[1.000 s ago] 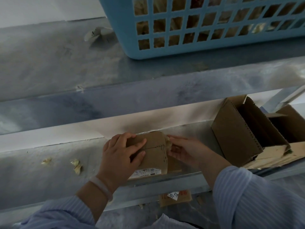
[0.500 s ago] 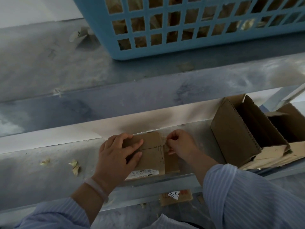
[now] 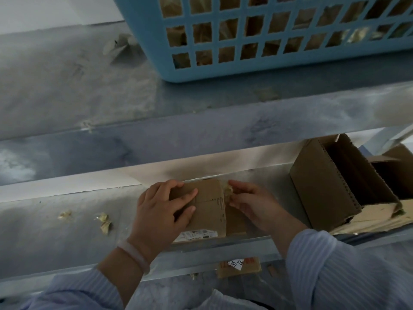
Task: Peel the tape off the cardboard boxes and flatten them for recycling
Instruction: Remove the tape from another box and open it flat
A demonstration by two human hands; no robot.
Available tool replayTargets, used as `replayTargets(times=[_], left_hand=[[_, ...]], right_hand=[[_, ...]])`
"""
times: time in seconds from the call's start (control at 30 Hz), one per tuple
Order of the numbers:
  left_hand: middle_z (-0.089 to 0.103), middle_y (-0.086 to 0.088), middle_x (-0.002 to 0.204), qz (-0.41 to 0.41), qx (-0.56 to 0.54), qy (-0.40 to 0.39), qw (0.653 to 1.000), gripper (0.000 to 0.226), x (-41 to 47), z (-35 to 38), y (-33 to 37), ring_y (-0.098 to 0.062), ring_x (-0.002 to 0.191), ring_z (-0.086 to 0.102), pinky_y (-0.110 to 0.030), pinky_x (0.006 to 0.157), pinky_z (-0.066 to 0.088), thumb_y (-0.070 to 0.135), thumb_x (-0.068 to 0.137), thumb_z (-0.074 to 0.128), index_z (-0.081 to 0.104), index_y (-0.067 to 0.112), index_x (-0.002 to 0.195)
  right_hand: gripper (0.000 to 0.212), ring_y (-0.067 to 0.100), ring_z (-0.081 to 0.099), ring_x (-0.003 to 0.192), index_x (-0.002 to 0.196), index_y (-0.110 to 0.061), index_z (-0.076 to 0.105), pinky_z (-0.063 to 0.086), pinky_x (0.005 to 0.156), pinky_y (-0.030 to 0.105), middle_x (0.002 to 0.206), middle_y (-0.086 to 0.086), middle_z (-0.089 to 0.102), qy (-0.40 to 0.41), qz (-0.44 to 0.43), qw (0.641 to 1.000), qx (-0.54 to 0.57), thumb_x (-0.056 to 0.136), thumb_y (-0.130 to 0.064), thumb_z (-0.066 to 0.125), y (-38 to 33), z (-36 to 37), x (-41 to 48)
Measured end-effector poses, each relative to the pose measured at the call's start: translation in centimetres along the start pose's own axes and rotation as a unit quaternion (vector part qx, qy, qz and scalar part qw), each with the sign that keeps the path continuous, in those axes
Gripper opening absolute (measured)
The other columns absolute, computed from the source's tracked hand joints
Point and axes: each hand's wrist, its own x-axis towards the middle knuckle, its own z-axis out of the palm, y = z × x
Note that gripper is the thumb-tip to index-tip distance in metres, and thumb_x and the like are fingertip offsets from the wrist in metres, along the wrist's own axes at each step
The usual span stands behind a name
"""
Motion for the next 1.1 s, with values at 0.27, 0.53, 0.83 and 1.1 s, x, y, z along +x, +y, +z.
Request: replayTargets(times=[0.27, 0.53, 0.83, 1.1], left_hand=[[0.055, 0.006, 0.121, -0.004, -0.004, -0.005, 1.000, 0.042, 0.2, -0.3, 0.3, -0.019, 0.108, 0.051, -0.041, 0.090, 0.043, 0.055, 0.086, 0.042, 0.065, 0.040, 0.118], [0.053, 0.008, 0.124, -0.015, -0.007, -0.018, 1.000, 0.041, 0.1, -0.4, 0.4, -0.018, 0.110, 0.049, -0.042, 0.093, 0.041, 0.056, 0.086, 0.041, 0.064, 0.043, 0.118], [0.054, 0.007, 0.122, -0.015, -0.003, -0.009, 1.000, 0.041, 0.1, -0.4, 0.4, -0.019, 0.109, 0.050, -0.041, 0.092, 0.041, 0.055, 0.087, 0.042, 0.065, 0.041, 0.118], [0.055, 0.007, 0.121, -0.010, 0.003, -0.003, 1.000, 0.042, 0.1, -0.4, 0.4, -0.019, 0.108, 0.050, -0.040, 0.090, 0.042, 0.056, 0.086, 0.041, 0.066, 0.040, 0.116]], right_hand=[[0.033, 0.011, 0.064, 0.088, 0.119, -0.015, 0.064, 0.049, 0.059, 0.007, 0.106, 0.006, 0.066, 0.019, -0.078, 0.947, -0.310, 0.087, -0.007, 0.067, -0.2, 0.5, 0.7], [0.015, 0.025, 0.066, 0.084, 0.082, -0.015, 0.058, 0.057, 0.065, 0.027, 0.090, 0.013, 0.068, 0.108, -0.103, 0.949, -0.279, 0.084, -0.013, 0.072, 1.4, 1.0, 3.6], [0.009, 0.013, 0.068, 0.066, 0.085, -0.023, 0.062, 0.057, 0.059, 0.025, 0.082, 0.000, 0.067, 0.141, -0.112, 0.921, -0.345, 0.086, -0.026, 0.071, 1.6, -0.1, 2.3], [0.020, 0.031, 0.070, 0.093, 0.112, -0.004, 0.065, 0.058, 0.082, 0.042, 0.100, 0.020, 0.071, -0.024, 0.051, 0.996, -0.068, 0.093, -0.006, 0.058, 0.8, -0.7, 0.4]])
